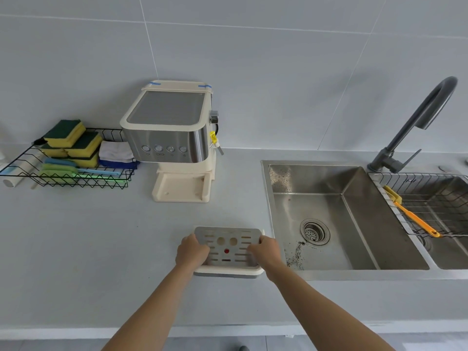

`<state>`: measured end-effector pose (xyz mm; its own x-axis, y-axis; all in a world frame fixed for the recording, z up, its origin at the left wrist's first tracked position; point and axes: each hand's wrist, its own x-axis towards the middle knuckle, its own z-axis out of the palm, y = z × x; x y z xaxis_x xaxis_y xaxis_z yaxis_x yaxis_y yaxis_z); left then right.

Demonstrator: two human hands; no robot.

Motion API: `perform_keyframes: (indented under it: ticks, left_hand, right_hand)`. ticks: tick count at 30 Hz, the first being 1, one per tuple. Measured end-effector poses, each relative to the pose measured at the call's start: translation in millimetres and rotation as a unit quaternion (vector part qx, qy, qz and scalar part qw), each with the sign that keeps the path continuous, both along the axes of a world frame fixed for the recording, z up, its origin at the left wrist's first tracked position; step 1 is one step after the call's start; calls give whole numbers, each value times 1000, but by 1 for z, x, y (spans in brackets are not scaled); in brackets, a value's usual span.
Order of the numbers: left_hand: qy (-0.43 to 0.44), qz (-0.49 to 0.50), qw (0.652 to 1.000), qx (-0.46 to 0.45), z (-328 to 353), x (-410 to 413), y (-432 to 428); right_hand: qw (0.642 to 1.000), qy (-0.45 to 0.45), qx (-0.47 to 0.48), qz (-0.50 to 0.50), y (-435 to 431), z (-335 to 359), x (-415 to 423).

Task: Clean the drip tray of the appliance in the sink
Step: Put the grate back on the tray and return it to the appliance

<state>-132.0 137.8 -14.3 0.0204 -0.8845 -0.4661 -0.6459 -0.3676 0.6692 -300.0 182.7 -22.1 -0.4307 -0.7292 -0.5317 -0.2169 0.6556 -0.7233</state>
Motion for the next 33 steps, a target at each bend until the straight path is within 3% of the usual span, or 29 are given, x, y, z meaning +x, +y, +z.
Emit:
perform_keyframes:
  ticks: [7,21,33]
  left_hand:
    - [-85,-59,994,-36,-7,2,10]
    - [-110,-164,980,-40,-14,17,10]
    - [18,-206,977,-54,-21,44,17]
  right_hand:
    - [997,49,-10,56,4,5,2]
    - [975,161,-4,152,15,5,-2]
    - [967,109,-25,228,29,-14,-5]
